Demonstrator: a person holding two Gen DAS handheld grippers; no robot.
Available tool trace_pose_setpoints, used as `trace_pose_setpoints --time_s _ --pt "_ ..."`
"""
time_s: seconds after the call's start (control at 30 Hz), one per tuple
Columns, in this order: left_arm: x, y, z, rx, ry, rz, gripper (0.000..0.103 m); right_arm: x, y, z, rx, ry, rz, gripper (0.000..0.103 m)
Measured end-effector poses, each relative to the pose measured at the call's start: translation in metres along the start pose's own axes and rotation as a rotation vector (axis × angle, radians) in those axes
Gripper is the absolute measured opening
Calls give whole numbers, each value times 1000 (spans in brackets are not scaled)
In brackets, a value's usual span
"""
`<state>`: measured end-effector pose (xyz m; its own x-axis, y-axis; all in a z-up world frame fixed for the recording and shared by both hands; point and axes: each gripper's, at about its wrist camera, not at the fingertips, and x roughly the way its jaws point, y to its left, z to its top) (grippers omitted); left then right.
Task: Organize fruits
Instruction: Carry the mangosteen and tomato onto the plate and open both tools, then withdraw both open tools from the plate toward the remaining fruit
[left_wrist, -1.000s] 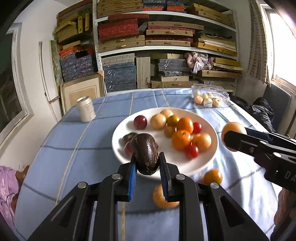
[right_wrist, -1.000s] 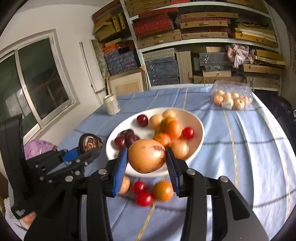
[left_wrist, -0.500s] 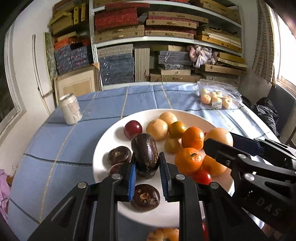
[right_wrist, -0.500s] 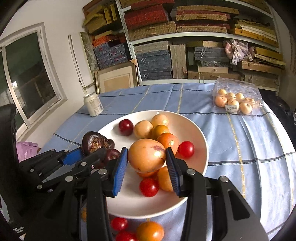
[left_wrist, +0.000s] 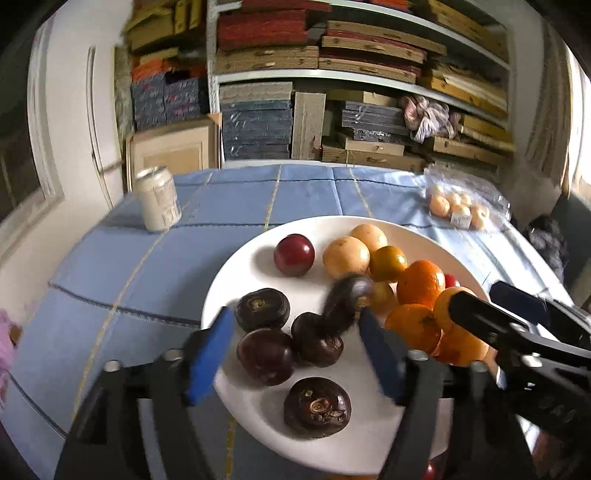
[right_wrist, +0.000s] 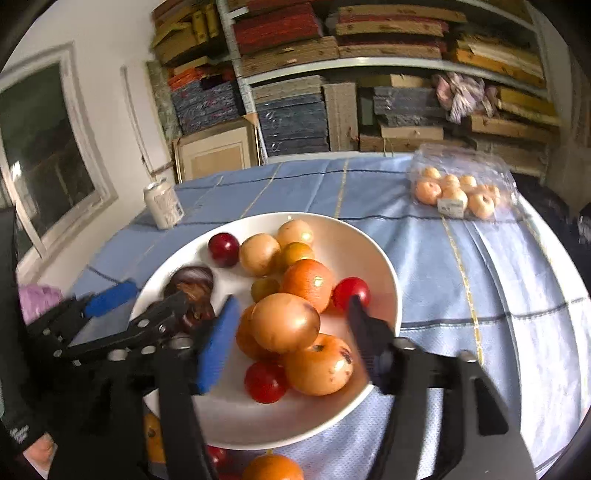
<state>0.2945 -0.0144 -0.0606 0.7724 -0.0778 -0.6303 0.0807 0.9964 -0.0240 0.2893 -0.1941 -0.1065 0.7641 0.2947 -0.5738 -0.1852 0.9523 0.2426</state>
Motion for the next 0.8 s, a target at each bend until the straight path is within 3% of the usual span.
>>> trace_pose_setpoints --time_s 0.43,0.5,0.6,0.8 --pt "-35 -17 -6 112 -82 44 73 -29 5 -5 2 -48 24 73" --pt "-44 -16 -10 105 -90 42 75 -40 5 -9 16 -63 34 74" --pt "-60 -10 -19 74 -101 43 85 -61 3 -18 32 -92 42 77" --pt "-78 10 -48 10 -64 46 87 -96 1 -53 59 -125 47 82"
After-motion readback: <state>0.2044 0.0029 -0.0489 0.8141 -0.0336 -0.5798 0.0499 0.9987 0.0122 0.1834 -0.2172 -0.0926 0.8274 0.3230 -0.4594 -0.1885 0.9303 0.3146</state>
